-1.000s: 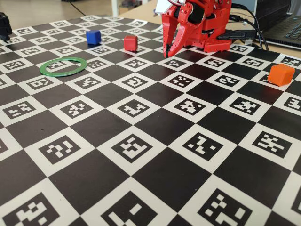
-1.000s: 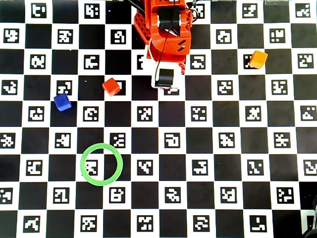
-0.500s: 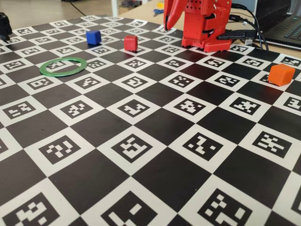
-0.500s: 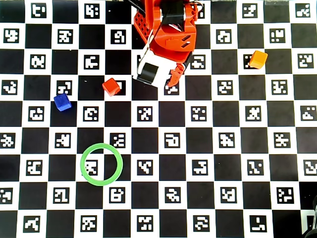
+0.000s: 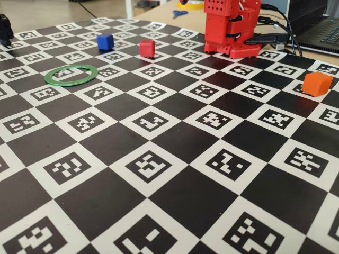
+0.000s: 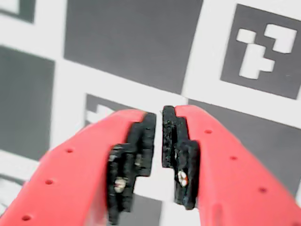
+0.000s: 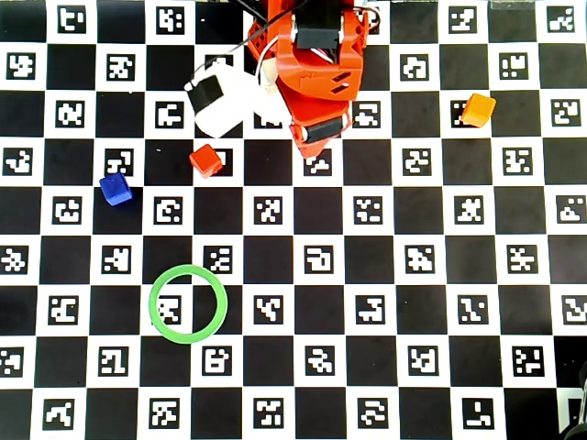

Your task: Grab the red cube then put it in the green circle then put the blue cube on top and finally the orange cube on top

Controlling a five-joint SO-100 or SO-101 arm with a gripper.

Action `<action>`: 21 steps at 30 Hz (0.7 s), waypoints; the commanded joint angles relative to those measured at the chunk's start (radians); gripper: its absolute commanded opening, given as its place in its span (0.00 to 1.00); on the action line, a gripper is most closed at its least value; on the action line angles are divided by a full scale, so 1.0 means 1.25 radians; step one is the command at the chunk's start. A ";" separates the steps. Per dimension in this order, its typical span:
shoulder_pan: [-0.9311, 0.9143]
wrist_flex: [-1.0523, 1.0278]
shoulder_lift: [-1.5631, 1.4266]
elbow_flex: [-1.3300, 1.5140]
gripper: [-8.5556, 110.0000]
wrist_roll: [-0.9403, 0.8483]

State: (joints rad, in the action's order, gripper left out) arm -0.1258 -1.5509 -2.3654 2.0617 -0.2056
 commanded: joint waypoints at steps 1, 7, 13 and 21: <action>-0.045 -0.005 0.033 -0.094 0.17 0.104; -0.071 -0.004 0.072 -0.079 0.30 0.076; -0.091 0.000 0.115 -0.061 0.30 0.038; -0.226 -0.040 0.205 -0.191 0.34 0.276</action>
State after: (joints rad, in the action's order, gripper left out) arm -0.3482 -1.5815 -2.1230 1.9574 0.0706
